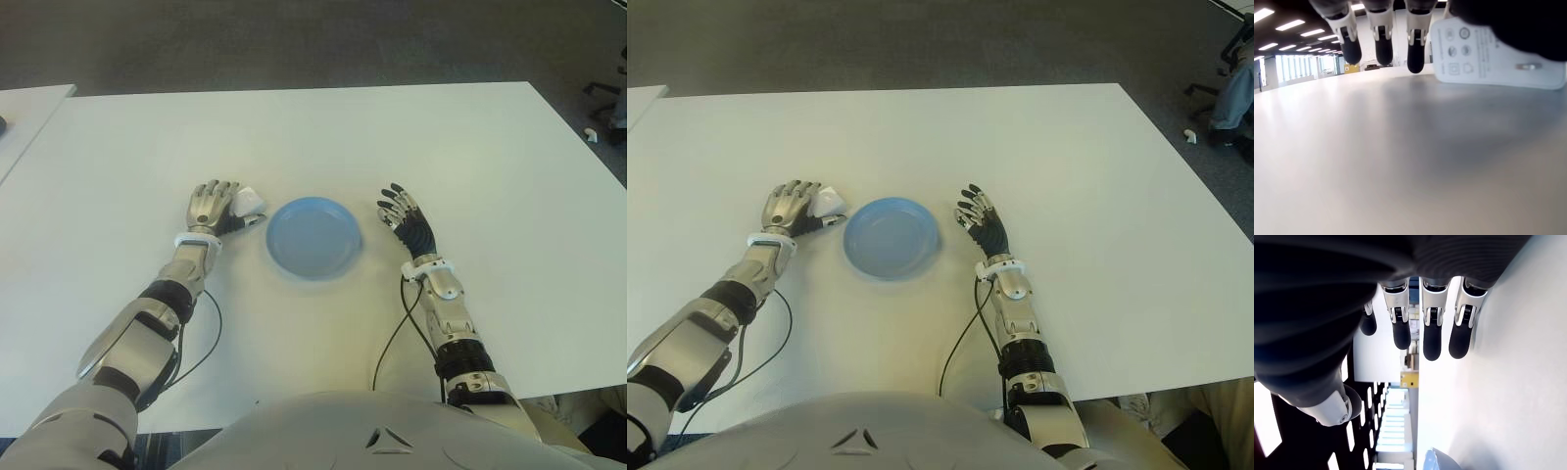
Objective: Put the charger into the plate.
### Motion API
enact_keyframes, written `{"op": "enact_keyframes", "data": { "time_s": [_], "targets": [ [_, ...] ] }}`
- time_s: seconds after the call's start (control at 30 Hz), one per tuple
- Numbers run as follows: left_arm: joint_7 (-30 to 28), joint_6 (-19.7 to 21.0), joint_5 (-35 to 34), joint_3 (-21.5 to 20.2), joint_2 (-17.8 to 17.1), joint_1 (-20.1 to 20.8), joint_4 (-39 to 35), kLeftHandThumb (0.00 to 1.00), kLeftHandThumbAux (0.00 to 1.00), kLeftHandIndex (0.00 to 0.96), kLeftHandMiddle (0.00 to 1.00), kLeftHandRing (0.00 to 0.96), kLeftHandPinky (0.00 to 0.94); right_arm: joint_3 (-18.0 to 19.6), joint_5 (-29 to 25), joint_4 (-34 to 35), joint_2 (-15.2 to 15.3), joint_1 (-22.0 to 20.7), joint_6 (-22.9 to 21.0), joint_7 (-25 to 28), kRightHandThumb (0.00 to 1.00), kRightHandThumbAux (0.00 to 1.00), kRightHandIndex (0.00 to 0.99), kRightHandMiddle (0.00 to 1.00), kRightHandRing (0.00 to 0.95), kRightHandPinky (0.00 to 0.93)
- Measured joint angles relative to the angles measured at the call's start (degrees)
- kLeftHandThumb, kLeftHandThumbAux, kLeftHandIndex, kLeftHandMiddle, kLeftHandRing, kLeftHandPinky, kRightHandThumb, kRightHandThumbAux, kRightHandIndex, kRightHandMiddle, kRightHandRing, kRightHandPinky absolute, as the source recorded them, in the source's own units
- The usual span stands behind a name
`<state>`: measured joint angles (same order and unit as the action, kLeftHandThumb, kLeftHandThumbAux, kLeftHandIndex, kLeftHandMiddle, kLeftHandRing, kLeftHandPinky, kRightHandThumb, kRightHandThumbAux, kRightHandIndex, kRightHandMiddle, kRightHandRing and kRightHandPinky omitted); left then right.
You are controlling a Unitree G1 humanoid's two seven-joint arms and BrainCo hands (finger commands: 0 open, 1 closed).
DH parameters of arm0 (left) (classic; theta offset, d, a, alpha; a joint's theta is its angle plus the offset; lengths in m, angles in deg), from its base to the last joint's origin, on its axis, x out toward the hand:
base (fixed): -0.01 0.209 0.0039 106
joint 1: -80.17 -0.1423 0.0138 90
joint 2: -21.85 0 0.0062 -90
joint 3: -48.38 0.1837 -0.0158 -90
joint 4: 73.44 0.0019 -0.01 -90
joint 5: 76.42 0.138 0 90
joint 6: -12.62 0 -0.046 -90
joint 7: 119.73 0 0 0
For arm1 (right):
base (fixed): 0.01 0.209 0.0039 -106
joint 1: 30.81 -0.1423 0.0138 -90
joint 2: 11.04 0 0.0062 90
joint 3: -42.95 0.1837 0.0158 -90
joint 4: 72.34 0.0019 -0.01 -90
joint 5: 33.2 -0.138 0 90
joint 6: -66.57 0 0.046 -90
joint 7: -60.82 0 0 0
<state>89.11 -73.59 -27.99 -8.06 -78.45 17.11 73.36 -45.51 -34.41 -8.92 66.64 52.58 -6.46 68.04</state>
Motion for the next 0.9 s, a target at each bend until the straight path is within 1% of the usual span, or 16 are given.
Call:
{"op": "enact_keyframes", "data": {
  "time_s": [0.27, 0.53, 0.9],
  "targets": [
    [0.7, 0.9, 0.7, 1.8, 0.0, 1.1, 0.9, 0.187, 0.18, 0.066, 0.11, 0.08, 0.114, 0.0, 0.1, 0.0, 0.0, 0.0, 0.0, -0.4, 0.032, 0.688, 0.023, 0.159, 0.189, 0.209],
    [0.7, 1.3, 0.7, 3.0, -0.2, 1.7, 1.0, 0.192, 0.186, 0.058, 0.108, 0.079, 0.111, 0.0, 0.1, 0.0, 0.0, 0.0, 0.0, -0.4, 0.021, 0.662, 0.021, 0.154, 0.187, 0.218],
    [0.7, 1.4, 0.7, 3.6, -0.5, 1.7, 0.6, 0.225, 0.185, 0.074, 0.121, 0.103, 0.152, 0.0, 0.0, 0.0, 0.0, 0.0, 0.0, -0.3, 0.025, 0.665, 0.028, 0.167, 0.202, 0.233]
  ]
}}
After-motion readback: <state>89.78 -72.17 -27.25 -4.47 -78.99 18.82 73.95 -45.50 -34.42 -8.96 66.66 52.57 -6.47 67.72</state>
